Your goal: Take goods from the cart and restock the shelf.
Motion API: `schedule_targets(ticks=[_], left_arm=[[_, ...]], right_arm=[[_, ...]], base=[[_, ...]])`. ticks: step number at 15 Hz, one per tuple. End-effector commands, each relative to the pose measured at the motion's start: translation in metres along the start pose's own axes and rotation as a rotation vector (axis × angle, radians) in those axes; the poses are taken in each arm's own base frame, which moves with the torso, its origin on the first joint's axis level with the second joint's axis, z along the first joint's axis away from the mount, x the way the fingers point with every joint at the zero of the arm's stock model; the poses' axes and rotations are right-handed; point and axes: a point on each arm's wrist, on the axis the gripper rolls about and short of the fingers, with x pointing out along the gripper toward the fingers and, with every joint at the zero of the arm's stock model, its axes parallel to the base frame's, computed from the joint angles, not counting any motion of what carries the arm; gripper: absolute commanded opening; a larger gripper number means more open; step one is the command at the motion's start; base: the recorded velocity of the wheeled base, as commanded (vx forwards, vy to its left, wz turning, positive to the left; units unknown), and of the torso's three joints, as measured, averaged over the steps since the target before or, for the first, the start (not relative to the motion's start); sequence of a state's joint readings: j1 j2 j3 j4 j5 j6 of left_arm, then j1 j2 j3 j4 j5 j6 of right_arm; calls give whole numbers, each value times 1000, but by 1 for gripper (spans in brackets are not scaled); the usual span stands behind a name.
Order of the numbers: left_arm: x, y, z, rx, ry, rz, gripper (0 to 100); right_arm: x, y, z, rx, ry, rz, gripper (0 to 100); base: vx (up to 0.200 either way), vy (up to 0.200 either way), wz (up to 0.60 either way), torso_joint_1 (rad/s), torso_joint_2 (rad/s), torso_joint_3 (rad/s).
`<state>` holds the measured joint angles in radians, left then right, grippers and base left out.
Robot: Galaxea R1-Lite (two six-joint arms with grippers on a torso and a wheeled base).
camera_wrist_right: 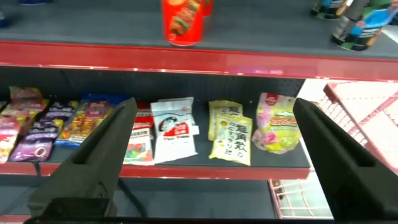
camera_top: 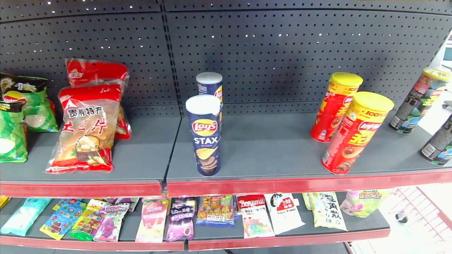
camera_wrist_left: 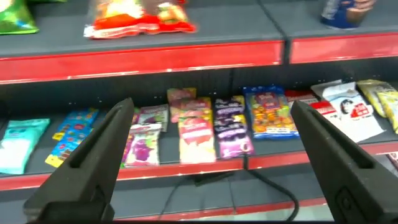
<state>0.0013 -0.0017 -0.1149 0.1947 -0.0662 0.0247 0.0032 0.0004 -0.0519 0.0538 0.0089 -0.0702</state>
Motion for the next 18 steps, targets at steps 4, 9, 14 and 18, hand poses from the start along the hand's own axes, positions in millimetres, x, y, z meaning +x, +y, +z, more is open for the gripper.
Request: schedule_targets(ticks=[4, 9, 14, 18], left_arm=[[0, 0, 0, 0, 2, 2, 100], [0, 0, 0, 0, 2, 3, 100], [0, 0, 0, 1, 2, 5, 100], [0, 0, 0, 1, 2, 5, 100]], right_arm=[[0, 0, 0, -2, -1, 3, 100], [0, 0, 0, -3, -1, 0, 100], [0, 0, 0, -3, -4, -2, 100], [0, 0, 0, -5, -2, -2, 100]], base=[[0, -200, 0, 2, 1, -1], [0, -200, 0, 3, 2, 3], [0, -200, 0, 2, 1, 2], [0, -200, 0, 5, 2, 0]])
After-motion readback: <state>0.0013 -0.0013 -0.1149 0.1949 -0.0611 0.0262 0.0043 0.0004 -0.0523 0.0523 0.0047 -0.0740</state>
